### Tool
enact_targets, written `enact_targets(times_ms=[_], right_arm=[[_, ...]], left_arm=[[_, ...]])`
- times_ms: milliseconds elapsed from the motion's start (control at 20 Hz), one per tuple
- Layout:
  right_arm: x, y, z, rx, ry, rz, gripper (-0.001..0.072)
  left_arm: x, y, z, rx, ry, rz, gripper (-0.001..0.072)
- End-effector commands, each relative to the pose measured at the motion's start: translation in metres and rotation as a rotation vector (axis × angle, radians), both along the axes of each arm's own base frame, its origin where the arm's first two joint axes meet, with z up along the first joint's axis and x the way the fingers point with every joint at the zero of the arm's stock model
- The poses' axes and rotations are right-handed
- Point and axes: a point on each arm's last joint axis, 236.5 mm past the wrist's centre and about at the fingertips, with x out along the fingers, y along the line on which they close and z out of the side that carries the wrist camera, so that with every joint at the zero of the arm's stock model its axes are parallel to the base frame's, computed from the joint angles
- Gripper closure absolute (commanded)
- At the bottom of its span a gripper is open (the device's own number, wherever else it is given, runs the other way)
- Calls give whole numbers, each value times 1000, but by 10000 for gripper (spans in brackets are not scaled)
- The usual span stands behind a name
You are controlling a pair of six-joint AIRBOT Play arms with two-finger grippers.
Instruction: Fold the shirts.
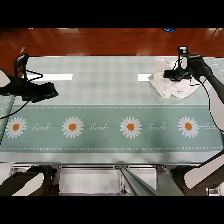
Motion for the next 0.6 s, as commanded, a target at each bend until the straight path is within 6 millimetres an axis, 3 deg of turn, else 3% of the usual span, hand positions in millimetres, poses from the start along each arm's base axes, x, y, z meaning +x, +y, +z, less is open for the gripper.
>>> enact_targets(times_ms=[0, 100, 200, 300, 400, 550], right_arm=[[-8, 1, 19, 2, 68, 33, 689], [9, 2, 83, -3, -46, 50, 689], [24, 18, 167, 55, -246, 57, 689], [25, 40, 255, 117, -454, 93, 689], [12, 54, 337, 101, -645, 146, 689], [-25, 73, 436, 85, -847, 210, 690]], left_arm=[[0, -9, 30, -52, -127, -21, 198], [-4, 11, 59, -38, -212, 29, 198], [-15, 25, 89, -25, -294, 70, 198], [-33, 26, 109, -17, -360, 76, 198], [-54, 16, 112, -48, -393, 69, 198], [-87, -2, 90, -107, -370, 54, 198]])
